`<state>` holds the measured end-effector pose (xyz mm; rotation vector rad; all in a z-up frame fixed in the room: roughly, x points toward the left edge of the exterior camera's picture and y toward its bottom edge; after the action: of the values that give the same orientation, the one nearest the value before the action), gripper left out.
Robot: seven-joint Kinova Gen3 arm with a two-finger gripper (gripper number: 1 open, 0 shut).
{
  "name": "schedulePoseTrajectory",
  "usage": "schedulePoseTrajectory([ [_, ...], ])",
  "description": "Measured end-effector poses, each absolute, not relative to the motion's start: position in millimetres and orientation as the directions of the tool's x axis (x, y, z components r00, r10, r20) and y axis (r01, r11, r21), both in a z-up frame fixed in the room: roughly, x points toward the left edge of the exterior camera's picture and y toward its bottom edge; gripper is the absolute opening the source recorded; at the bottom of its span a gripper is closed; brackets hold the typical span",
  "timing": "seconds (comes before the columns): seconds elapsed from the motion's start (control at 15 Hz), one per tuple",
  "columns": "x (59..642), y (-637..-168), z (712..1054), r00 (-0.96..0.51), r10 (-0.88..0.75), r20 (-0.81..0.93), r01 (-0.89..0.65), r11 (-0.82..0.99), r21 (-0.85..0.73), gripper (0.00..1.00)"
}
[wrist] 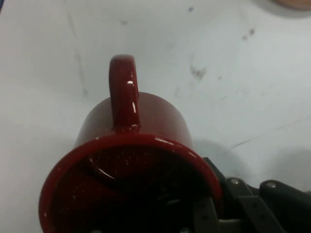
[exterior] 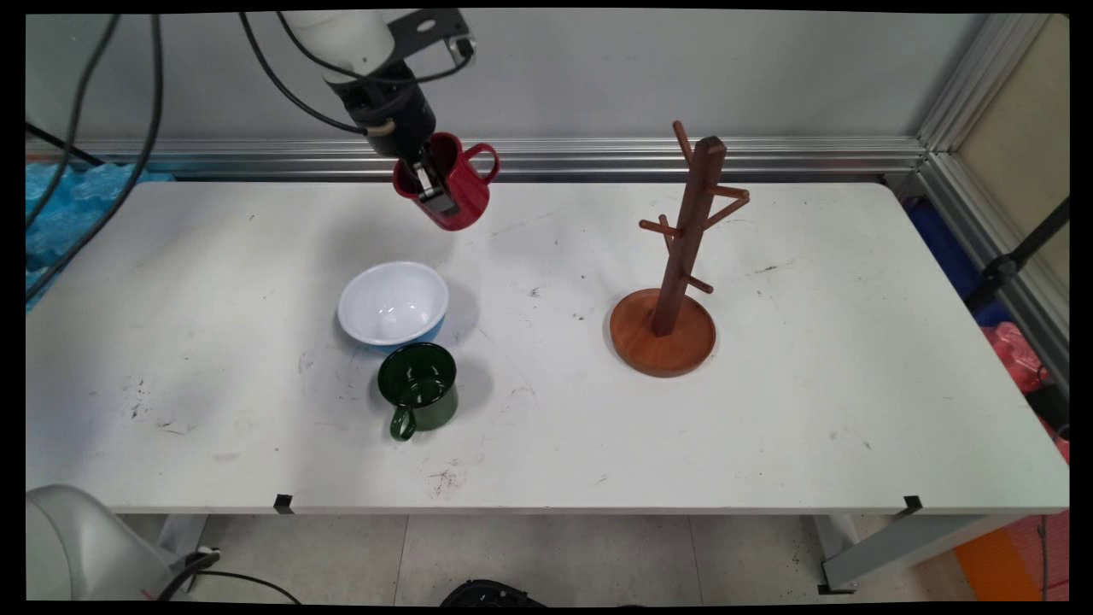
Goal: Place the picked object on the table
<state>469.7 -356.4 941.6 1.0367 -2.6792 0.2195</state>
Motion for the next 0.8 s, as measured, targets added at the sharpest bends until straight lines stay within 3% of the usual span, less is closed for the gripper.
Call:
schedulePoseTrajectory([
  [0.8, 472.7, -404.6, 883.6, -0.732, -0.677, 0.072, -0.681, 0.73, -0.06, 0.0],
])
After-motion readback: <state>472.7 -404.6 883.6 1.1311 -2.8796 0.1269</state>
